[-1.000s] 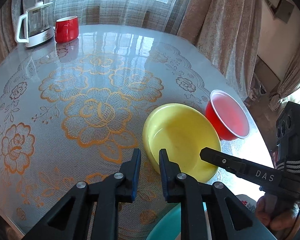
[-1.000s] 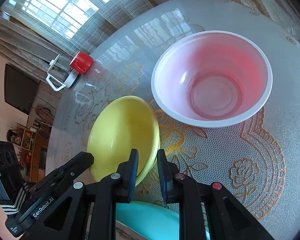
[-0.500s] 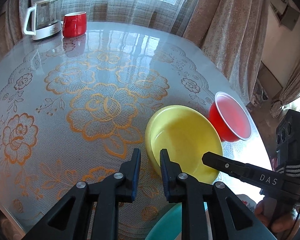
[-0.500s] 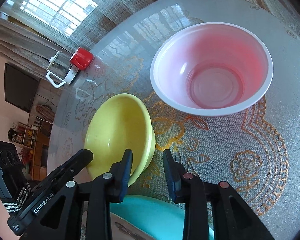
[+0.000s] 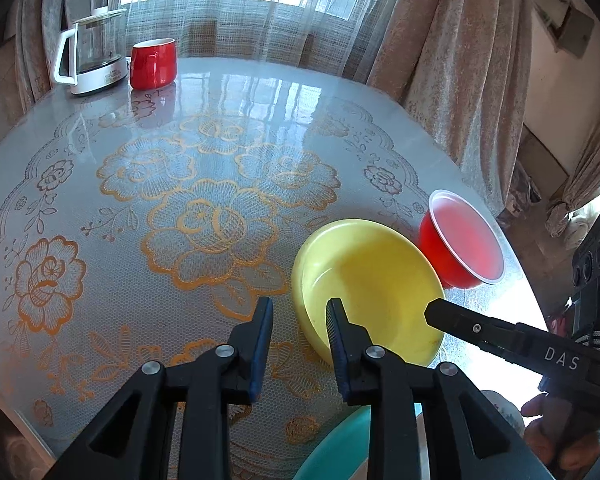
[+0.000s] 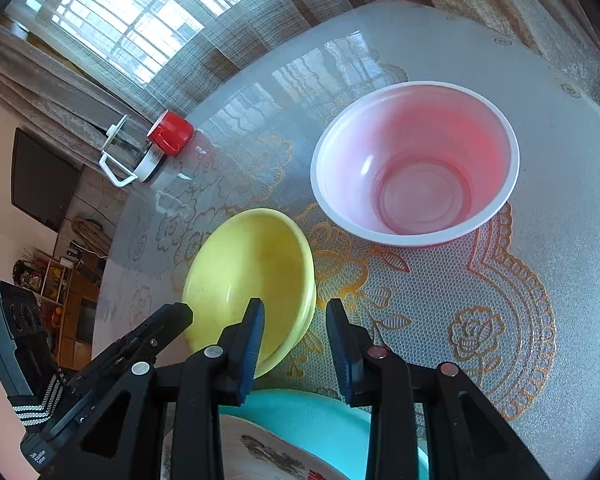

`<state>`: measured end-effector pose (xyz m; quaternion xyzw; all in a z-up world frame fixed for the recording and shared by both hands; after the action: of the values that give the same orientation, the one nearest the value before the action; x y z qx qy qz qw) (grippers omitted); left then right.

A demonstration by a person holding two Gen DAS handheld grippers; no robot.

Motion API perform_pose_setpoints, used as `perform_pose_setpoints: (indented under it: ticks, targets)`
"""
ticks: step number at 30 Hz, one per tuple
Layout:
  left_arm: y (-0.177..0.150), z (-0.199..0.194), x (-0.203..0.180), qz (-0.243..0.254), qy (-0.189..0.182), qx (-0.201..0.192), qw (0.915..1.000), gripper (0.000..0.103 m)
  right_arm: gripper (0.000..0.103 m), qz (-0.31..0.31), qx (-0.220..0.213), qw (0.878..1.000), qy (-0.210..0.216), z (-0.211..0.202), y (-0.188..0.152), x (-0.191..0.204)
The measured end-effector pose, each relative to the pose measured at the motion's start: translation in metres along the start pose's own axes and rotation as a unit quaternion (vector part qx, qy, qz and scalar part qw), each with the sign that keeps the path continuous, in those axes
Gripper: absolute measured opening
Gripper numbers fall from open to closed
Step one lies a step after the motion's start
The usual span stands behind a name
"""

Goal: Organize plates and bowls
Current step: 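Carry the yellow bowl with both tools into the steel bowl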

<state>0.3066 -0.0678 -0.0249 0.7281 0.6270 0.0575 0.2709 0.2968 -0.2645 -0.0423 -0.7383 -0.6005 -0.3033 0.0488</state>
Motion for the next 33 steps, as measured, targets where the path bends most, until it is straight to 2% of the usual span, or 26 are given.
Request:
perform_pose_setpoints:
  ticks: [3,6,11,14,16,18,22,24,29,33]
  targets:
    - [0.0,-0.002,0.004,-0.006,0.008,-0.006,0.9999,0.047,0.032,0.002,-0.01,1.0,0.004,-0.001,0.0,0.001]
    - [0.001,-0.001,0.01,-0.023,-0.008,0.004,0.9997,0.048,0.038,0.012,-0.009,1.0,0.004,-0.001,0.001,-0.002]
    - [0.002,0.001,0.016,-0.046,-0.012,0.012,0.9988,0.046,0.038,0.04,-0.016,0.999,0.02,0.0,0.002,-0.012]
    - [0.002,0.002,0.021,-0.062,-0.024,0.018,0.9976,0.045,0.038,0.036,-0.004,0.999,0.009,0.004,0.0,-0.013]
    - [0.001,0.003,0.024,-0.07,-0.029,0.02,0.9969,0.04,0.038,0.04,-0.002,0.999,0.018,0.006,-0.001,-0.014]
    - [0.001,0.003,0.024,-0.069,-0.036,0.026,0.9966,0.039,0.038,0.043,-0.005,0.999,0.025,0.007,-0.001,-0.014]
    - [0.001,0.006,0.023,-0.07,-0.046,0.03,0.996,0.035,0.038,0.048,-0.007,0.999,0.019,0.009,-0.001,-0.014]
    - [0.001,0.008,0.019,-0.067,-0.05,0.034,0.9959,0.032,0.033,0.045,-0.009,0.999,0.019,0.009,-0.001,-0.014]
    - [0.001,0.013,0.006,-0.037,-0.054,0.04,0.9971,0.017,0.014,0.032,-0.008,0.999,0.02,0.014,-0.001,-0.009]
    - [0.0,0.004,-0.002,-0.016,-0.054,0.021,0.9982,0.016,0.014,0.022,-0.013,1.0,0.016,0.011,-0.001,-0.008]
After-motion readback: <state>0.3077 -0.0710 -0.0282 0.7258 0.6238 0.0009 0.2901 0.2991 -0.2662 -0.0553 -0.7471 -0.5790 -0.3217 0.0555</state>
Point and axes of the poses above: each gripper's, at about its wrist camera, not at the fingertips, and z roughly the way its jaws point, x to its left, y to its top, the point moved 1 cm from there along z, roughly the way its jaws point, and after that the axes turned 8 degrees about x, right-handed, at the moved point
